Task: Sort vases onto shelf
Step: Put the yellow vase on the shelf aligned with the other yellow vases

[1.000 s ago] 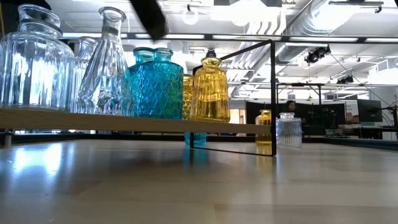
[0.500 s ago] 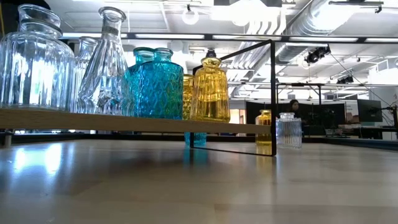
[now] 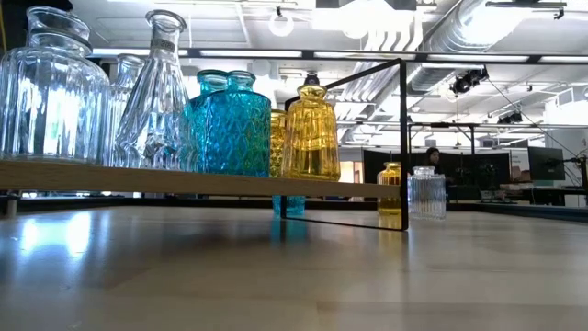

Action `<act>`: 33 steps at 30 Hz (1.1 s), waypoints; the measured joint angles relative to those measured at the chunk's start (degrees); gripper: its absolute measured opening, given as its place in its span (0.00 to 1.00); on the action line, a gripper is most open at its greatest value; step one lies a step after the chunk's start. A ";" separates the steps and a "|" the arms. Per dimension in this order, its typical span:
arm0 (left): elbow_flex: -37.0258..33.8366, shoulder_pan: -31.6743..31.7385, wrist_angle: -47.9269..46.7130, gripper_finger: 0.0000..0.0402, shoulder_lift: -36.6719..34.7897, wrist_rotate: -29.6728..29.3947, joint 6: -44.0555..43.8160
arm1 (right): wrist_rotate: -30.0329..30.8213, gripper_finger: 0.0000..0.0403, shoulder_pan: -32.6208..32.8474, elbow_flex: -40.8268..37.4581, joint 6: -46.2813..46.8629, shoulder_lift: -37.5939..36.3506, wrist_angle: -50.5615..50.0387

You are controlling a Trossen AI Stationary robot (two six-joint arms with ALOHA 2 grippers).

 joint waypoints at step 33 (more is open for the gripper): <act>0.11 11.00 25.62 0.00 14.31 -2.72 6.79 | -4.59 0.00 -11.60 -0.12 -53.67 -45.15 4.36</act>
